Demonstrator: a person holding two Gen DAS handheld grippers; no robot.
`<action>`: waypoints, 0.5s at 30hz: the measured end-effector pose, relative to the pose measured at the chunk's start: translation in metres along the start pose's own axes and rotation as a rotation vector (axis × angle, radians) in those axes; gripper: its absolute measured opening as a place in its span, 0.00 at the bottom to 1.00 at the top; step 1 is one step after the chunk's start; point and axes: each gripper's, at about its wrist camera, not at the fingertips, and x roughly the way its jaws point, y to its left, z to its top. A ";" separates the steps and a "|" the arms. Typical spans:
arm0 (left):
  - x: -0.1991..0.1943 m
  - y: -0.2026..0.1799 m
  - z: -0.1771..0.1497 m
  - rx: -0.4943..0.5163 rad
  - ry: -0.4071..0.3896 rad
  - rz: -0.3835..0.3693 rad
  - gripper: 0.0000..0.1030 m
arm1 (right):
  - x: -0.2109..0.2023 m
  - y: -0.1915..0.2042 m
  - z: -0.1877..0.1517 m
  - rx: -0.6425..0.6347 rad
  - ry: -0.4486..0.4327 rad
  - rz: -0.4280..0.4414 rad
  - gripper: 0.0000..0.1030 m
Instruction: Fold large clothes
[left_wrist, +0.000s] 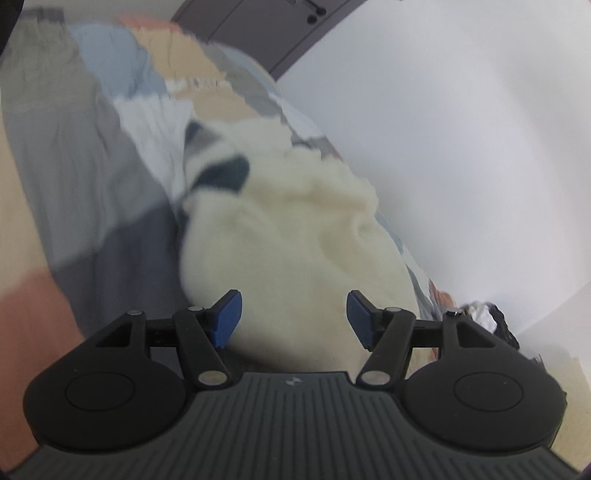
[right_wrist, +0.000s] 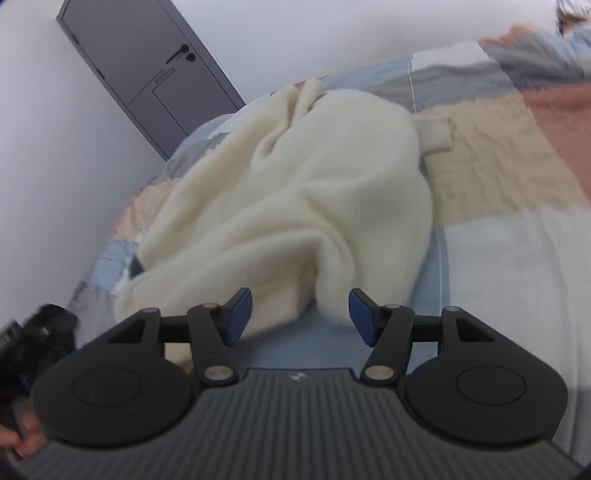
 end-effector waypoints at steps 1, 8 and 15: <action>0.001 -0.001 -0.006 -0.003 0.014 -0.008 0.66 | -0.001 -0.002 -0.002 0.019 0.005 0.016 0.61; 0.027 0.008 -0.024 -0.085 0.135 -0.054 0.66 | 0.004 -0.002 -0.005 0.077 0.023 0.086 0.62; 0.059 0.034 -0.032 -0.230 0.222 -0.110 0.66 | 0.015 -0.005 -0.008 0.155 0.054 0.177 0.75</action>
